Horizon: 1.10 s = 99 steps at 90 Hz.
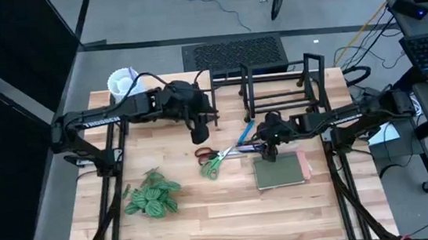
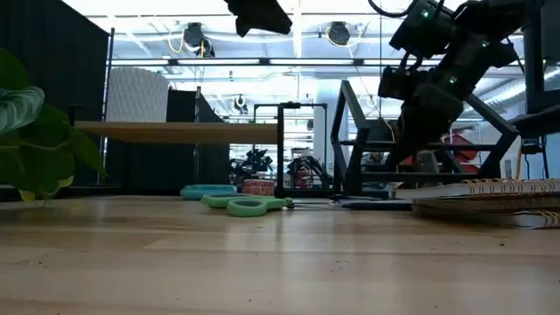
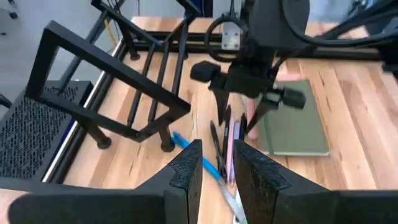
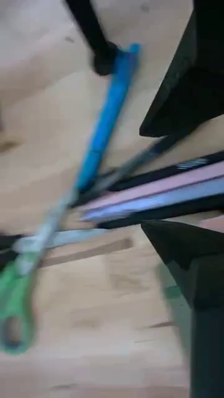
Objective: Stock shelves
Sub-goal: Remove the purple pen from the white pen holder
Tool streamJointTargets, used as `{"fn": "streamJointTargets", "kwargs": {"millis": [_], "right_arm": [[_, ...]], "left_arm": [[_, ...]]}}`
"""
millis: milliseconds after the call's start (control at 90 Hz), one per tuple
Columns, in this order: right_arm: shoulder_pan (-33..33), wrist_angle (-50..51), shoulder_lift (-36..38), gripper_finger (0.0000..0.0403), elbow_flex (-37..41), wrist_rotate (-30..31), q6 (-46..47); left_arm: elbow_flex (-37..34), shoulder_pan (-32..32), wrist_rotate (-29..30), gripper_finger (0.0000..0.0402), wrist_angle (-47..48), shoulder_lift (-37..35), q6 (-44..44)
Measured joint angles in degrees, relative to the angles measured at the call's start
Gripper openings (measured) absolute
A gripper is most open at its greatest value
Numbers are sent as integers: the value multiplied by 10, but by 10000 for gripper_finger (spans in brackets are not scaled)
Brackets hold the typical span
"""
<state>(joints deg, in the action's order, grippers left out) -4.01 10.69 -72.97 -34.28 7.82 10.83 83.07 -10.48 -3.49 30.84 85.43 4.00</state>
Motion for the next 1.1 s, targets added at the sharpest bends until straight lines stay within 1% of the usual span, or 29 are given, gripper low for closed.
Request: {"fn": "streamJointTargets", "kwargs": {"millis": [78, 144, 311, 400, 478, 567, 622, 811, 956, 1100], "right_arm": [[-2, -31, 0, 215, 0, 4, 0], [-1, -57, 0, 215, 0, 19, 0], [0, -115, 0, 215, 0, 27, -16], [0, -138, 0, 215, 0, 28, -25], [0, -147, 0, 215, 0, 27, -27], [0, -152, 0, 215, 0, 27, -27], [0, -155, 0, 215, 0, 27, -27], [0, -180, -5, 215, 0, 27, -28], [0, -195, -12, 215, 0, 27, -27], [0, -196, -25, 215, 0, 27, -13]], "left_arm": [[0, -2, 19, 88, 4, 0, 13], [7, -4, 54, 107, 17, 0, 26], [69, -5, 203, 179, 66, -7, 51], [81, -4, 288, 214, 76, -26, 56], [82, -13, 356, 233, 79, -48, 62], [82, -34, 403, 240, 105, -72, 57], [82, -52, 412, 242, 118, -83, 41], [82, -140, 413, 242, 157, -115, -29], [82, -203, 413, 242, 206, -118, -90], [73, -244, 413, 242, 261, -108, -148]]}}
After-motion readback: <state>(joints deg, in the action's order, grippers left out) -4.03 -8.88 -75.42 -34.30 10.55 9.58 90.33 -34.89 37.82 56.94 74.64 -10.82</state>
